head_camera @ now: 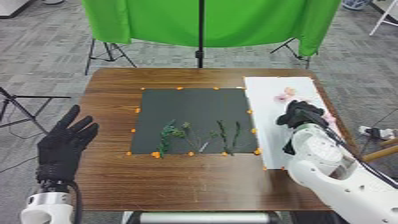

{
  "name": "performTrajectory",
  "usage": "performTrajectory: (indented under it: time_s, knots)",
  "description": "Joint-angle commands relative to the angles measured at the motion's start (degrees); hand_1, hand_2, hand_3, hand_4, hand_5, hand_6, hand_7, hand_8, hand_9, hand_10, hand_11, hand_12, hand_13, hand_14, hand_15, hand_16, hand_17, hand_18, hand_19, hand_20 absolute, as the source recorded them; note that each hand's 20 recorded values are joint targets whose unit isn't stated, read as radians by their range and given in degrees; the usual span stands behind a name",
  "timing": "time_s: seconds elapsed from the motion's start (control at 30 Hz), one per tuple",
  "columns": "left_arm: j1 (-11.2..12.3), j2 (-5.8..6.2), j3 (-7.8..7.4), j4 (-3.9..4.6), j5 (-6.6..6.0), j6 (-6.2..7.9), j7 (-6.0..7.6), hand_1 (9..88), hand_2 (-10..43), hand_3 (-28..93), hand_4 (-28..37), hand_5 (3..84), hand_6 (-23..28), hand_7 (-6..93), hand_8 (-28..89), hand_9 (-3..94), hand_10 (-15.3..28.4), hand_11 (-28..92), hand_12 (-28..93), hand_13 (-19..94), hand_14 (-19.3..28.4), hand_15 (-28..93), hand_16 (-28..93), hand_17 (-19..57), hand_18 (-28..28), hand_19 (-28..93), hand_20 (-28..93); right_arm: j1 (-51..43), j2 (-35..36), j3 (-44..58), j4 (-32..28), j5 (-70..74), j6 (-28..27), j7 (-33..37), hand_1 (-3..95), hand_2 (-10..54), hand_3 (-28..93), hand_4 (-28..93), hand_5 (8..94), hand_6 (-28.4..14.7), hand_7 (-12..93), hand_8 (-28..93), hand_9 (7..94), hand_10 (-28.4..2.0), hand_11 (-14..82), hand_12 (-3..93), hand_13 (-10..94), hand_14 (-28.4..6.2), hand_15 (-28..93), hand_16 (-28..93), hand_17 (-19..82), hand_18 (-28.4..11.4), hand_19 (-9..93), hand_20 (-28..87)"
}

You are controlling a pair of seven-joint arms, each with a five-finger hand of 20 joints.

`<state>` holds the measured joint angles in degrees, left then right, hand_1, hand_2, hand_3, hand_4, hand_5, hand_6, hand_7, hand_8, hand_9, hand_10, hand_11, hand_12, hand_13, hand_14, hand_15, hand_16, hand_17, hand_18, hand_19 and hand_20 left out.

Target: Arrange flowers

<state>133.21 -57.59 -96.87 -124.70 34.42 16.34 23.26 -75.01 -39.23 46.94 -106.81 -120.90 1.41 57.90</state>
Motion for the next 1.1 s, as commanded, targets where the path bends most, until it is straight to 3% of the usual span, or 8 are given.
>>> performTrajectory:
  time_s: [0.03,0.1,0.2,0.33,0.6,0.8,1.0,1.1]
  knots:
    - [0.2,-1.53,-0.30,0.40,1.01,-0.59,-1.78,20.8,6.7,80,-28.3,35.5,7.0,6.7,-8,31.7,19.5,22,11,20,27.0,54,-10,-8.4,28.4,57,-1,3.5,0.1,-8.9,4.5,-8.9,3.7,1.6,37.6,-9.5,79,-28,56.1,-1.3,27,-17,54.9,-17.9,51.0,16.9,51,-13.6,80,12,18,-23.2,82,43]
    - [0.2,-1.85,-0.51,0.36,1.23,-0.73,-2.29,20.7,6.7,80,-28.3,35.5,7.1,6.7,-8,31.7,19.5,22,11,20,27.0,54,-10,-8.4,28.4,57,-1,3.7,0.4,-10.3,5.0,-9.9,5.2,1.9,41.8,-9.5,77,-28,61.1,-0.2,29,-16,61.5,-15.1,49.8,18.9,58,-11.5,78,14,21,-23.1,84,42]
    - [0.2,-2.01,-0.56,0.35,1.40,-0.82,-2.38,20.8,6.7,80,-28.3,35.6,7.1,6.8,-8,31.7,19.5,22,11,20,27.0,54,-10,-8.4,28.4,57,-1,3.4,0.7,-11.4,5.7,-11.2,6.4,2.7,52.1,-9.5,67,-28,67.3,-0.3,34,-6,73.1,-8.6,36.7,31.4,65,-9.5,76,18,25,-22.6,86,41]
    - [0.3,-2.20,-0.60,0.32,1.46,-0.73,-2.45,20.8,6.7,80,-28.3,35.6,7.2,6.8,-8,31.7,19.5,22,11,20,27.1,54,-10,-8.4,28.4,57,-1,2.3,1.0,-11.2,6.2,-12.6,8.3,3.0,60.0,-9.5,63,-28,78.7,1.5,35,-2,85.4,-4.4,29.2,36.7,75,-6.0,71,22,30,-22.3,89,41]
    - [0.4,-1.11,-0.57,0.26,0.74,-0.22,-1.14,20.8,6.6,80,-28.3,35.6,7.2,6.7,-8,31.7,19.5,22,11,20,26.9,54,-10,-8.4,28.4,57,-1,2.9,-0.7,-8.9,-0.4,-16.7,14.1,1.2,61.6,-9.5,64,-28,84.7,0.7,28,1,91.2,-4.0,22.8,38.5,80,-4.8,67,23,34,-22.1,90,41]
    - [1.5,-0.41,-1.25,-0.17,0.38,-0.18,0.22,20.8,6.7,80,-28.3,35.6,7.2,6.7,-8,31.7,19.5,22,11,20,27.0,54,-10,-8.4,28.4,57,0,11.6,-9.9,-15.1,-3.9,-15.6,15.2,-6.4,61.0,-9.5,66,-28,86.0,0.1,26,2,92.5,-4.3,21.3,39.4,81,-4.7,67,24,35,-22.6,90,42]
    - [1.0,-0.24,-3.06,-1.08,0.97,0.06,-0.64,20.8,6.7,80,-28.3,35.6,7.2,6.6,-8,31.7,19.5,22,11,20,27.0,54,-10,-8.4,28.4,57,0,20.8,-26.0,-24.5,3.6,-12.2,14.0,-18.0,60.6,-9.5,67,-28,86.1,0.2,26,3,92.7,-4.3,20.8,40.0,81,-4.7,67,25,35,-22.2,90,42]
    - [-1.4,0.90,-2.44,-0.64,1.02,0.08,-1.01,20.8,6.7,80,-28.3,35.6,7.2,6.7,-8,31.7,19.5,22,11,20,27.0,54,-10,-8.4,28.4,57,0,25.0,-31.5,-30.0,9.9,-11.7,14.9,-21.7,60.4,-9.5,67,-28,85.9,0.4,26,3,92.6,-4.2,20.8,40.3,80,-4.7,67,25,34,-21.7,90,42]
